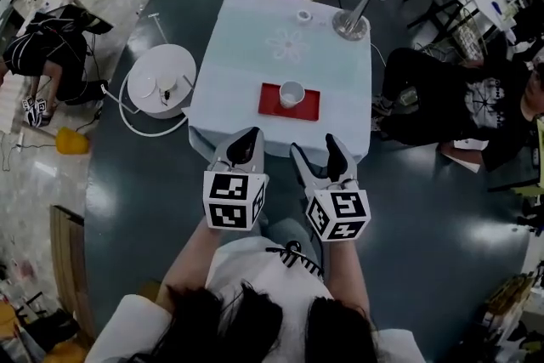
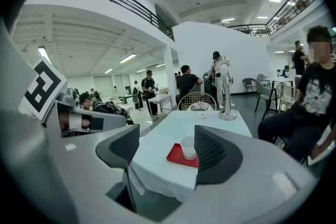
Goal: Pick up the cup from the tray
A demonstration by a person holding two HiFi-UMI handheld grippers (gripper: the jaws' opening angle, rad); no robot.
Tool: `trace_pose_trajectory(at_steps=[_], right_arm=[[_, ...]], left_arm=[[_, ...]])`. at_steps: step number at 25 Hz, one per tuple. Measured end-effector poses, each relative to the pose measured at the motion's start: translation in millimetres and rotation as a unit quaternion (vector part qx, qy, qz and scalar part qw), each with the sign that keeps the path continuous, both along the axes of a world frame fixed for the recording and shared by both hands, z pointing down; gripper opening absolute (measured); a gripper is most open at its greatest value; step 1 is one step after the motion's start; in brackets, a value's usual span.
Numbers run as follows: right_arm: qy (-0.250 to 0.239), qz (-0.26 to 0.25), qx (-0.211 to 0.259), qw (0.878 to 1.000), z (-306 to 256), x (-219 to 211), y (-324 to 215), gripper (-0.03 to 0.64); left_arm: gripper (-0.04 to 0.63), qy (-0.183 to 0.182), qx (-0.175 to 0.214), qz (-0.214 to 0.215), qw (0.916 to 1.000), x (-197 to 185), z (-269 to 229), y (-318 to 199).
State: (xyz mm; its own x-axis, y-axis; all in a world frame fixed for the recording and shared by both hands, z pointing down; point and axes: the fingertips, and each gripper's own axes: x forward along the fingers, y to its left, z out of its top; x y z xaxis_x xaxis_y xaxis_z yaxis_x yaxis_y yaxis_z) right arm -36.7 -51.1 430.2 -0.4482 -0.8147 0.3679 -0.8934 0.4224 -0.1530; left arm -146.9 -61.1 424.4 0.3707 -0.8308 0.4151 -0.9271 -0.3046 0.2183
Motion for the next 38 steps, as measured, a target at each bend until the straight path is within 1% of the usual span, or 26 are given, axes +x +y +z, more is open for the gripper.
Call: trace_pose_trajectory(at_steps=[6,11,15,21,24,26,29,31,33,36,38], right_arm=[[0.025,-0.006,0.003,1.0,6,-11,-18,0.384],[0.023,-0.001,0.001,1.0,15,-16,-39,0.399],[0.035,-0.003,-0.005,0.999,26,-16,-58,0.399],[0.058,-0.008,-0.022,0.998,53,-14,-92,0.403],[0.059,-0.011,-0.031,0.998,69,-11,-109,0.418],[0.055,-0.012,-0.042,0.998,82,-10,-118,0.437],[0.063,-0.017,-0.063,0.996,104,-10,-128,0.439],[0.068,-0.024,-0.071,0.995,116,-11,-136,0.439],[0.071,-0.029,-0.083,0.994,129,-11,-144,0.439],[0.078,-0.04,-0.106,0.991,152,-13,-154,0.442],[0.08,-0.047,-0.118,0.989,165,-17,-160,0.443]], left_arm=[[0.001,-0.003,-0.002,0.007,1.0,-3,4,-13],[0.002,-0.013,-0.001,0.015,0.9998,-4,10,-27],[0.001,-0.007,-0.019,0.006,0.9998,-9,24,-39],[0.001,-0.01,-0.022,-0.011,0.9996,-9,37,-71],[0.002,-0.013,-0.028,-0.013,0.9994,-5,44,-86],[0.0,-0.012,-0.04,-0.017,0.999,-3,52,-94],[0.001,-0.002,-0.066,-0.022,0.9976,-1,70,-101],[0.001,0.001,-0.076,-0.024,0.9968,2,80,-109],[0.001,-0.002,-0.089,-0.028,0.9956,5,91,-117],[0.001,-0.008,-0.125,-0.037,0.9915,9,113,-125],[0.001,-0.012,-0.141,-0.044,0.9889,9,123,-128]])
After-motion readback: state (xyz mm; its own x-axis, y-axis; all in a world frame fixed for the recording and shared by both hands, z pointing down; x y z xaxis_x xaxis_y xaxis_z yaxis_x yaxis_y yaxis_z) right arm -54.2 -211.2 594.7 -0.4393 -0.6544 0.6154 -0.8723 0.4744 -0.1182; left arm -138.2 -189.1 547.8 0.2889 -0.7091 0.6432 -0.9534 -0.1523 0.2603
